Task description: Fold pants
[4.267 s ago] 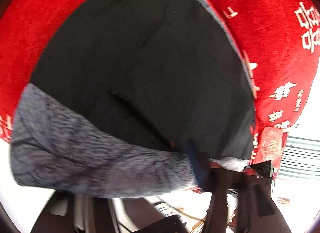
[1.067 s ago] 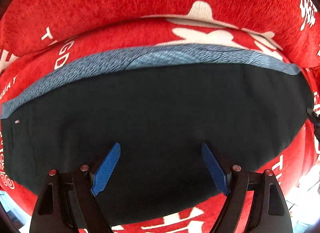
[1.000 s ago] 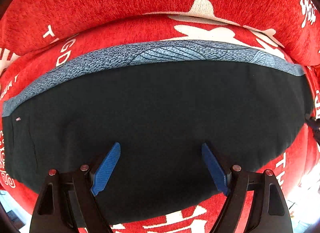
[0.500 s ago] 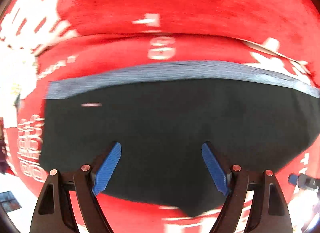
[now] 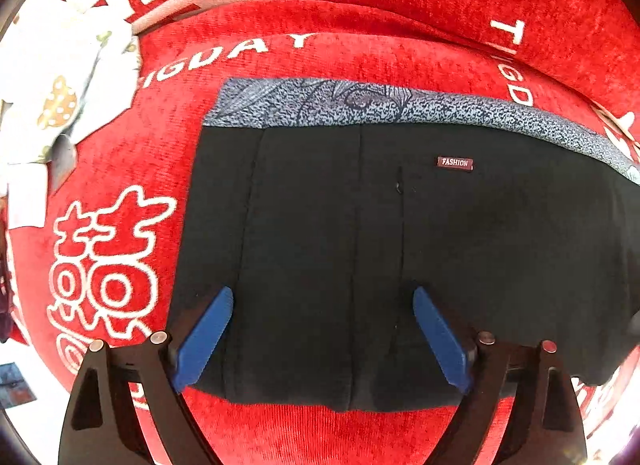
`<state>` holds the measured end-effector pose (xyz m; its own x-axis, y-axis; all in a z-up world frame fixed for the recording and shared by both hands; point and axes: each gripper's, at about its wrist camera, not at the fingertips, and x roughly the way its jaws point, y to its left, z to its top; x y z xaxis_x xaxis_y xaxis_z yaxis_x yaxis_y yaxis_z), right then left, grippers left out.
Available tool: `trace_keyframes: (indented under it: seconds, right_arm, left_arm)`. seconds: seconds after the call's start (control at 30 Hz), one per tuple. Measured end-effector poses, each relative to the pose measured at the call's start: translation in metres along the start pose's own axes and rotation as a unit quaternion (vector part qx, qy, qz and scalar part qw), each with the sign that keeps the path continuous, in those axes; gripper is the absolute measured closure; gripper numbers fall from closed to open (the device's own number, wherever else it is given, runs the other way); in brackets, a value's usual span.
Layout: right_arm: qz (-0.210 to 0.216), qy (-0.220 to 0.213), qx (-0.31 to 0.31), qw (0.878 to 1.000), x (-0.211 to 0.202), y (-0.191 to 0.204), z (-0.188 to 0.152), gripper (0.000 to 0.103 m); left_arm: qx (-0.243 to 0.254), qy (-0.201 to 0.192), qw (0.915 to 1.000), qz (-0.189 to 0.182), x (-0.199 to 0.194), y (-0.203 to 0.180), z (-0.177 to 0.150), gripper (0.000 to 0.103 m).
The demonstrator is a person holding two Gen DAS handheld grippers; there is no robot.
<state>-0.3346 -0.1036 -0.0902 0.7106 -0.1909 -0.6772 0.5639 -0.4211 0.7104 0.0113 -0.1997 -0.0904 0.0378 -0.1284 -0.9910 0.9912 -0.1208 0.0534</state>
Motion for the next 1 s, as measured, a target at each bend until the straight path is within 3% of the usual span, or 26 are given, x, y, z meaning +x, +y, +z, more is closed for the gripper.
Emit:
trace_keyframes:
  seconds: [0.03,0.1,0.13,0.17,0.23,0.33,0.4,0.43,0.47,0.57,0.63,0.67,0.77,0.83,0.87,0.93,1.0]
  right_arm:
    - [-0.03,0.015,-0.001,0.999,0.006,-0.004,-0.004,0.094]
    - [-0.038,0.019,0.007,0.999,0.007,-0.01,-0.01,0.093]
    - [-0.046,0.019,0.004,0.999,0.003,-0.009,-0.013,0.083]
    - [-0.081,0.027,-0.007,0.996,-0.002,-0.003,-0.016,0.063]
    - [-0.123,0.043,-0.037,0.991,-0.008,0.011,-0.02,0.062]
    - [-0.12,0.042,-0.154,0.98,-0.013,0.075,-0.008,0.062]
    - [-0.11,0.051,-0.249,0.961,0.008,0.133,0.012,0.061]
    - [-0.102,0.064,-0.292,0.949,0.029,0.163,0.026,0.054]
    - [-0.097,0.075,-0.318,0.94,0.048,0.181,0.034,0.048]
    - [-0.092,0.111,-0.386,0.911,0.126,0.24,0.061,0.048]
    - [-0.086,0.131,-0.415,0.896,0.166,0.264,0.069,0.048]
    - [-0.09,0.145,-0.437,0.883,0.196,0.281,0.073,0.048]
    - [-0.128,0.172,-0.468,0.858,0.252,0.296,0.077,0.048]
    - [-0.146,0.194,-0.475,0.846,0.279,0.297,0.076,0.048]
    - [-0.152,0.203,-0.476,0.842,0.285,0.295,0.075,0.059]
    - [-0.176,0.222,-0.474,0.834,0.295,0.289,0.073,0.094]
    - [-0.153,0.226,-0.469,0.84,0.289,0.294,0.071,0.095]
  left_arm:
    - [-0.001,-0.001,1.0,0.0,0.0,0.005,-0.003,0.001]
    - [-0.009,0.004,0.9999,-0.005,-0.002,0.012,-0.005,0.001]
    - [-0.011,0.005,0.9999,-0.002,-0.003,0.014,-0.005,0.001]
    - [-0.012,0.002,0.9999,-0.003,-0.009,0.021,-0.009,0.001]
    - [-0.022,-0.006,0.9996,-0.015,-0.021,0.04,-0.013,0.001]
    - [-0.039,-0.02,0.9987,-0.029,-0.034,0.071,-0.016,0.001]
    - [-0.046,-0.025,0.998,-0.036,-0.035,0.091,-0.015,0.001]
    - [-0.048,-0.025,0.9978,-0.04,-0.034,0.098,-0.014,0.001]
    - [-0.046,-0.023,0.9977,-0.043,-0.031,0.106,-0.014,0.001]
    - [-0.034,-0.014,0.997,-0.068,-0.021,0.113,-0.012,0.005]
    - [-0.019,-0.011,0.9964,-0.083,-0.017,0.114,-0.018,0.014]
    - [-0.013,-0.009,0.9955,-0.094,-0.013,0.115,-0.019,0.02]
    - [0.001,-0.031,0.9926,-0.117,-0.009,0.118,-0.018,0.023]
    - [0.003,-0.037,0.9909,-0.129,-0.009,0.12,-0.018,0.028]
    - [0.002,-0.04,0.9902,-0.134,-0.008,0.122,-0.018,0.028]
    - [-0.005,-0.042,0.989,-0.142,-0.013,0.13,-0.019,0.032]
    - [-0.014,-0.04,0.9876,-0.151,-0.019,0.145,-0.025,0.035]
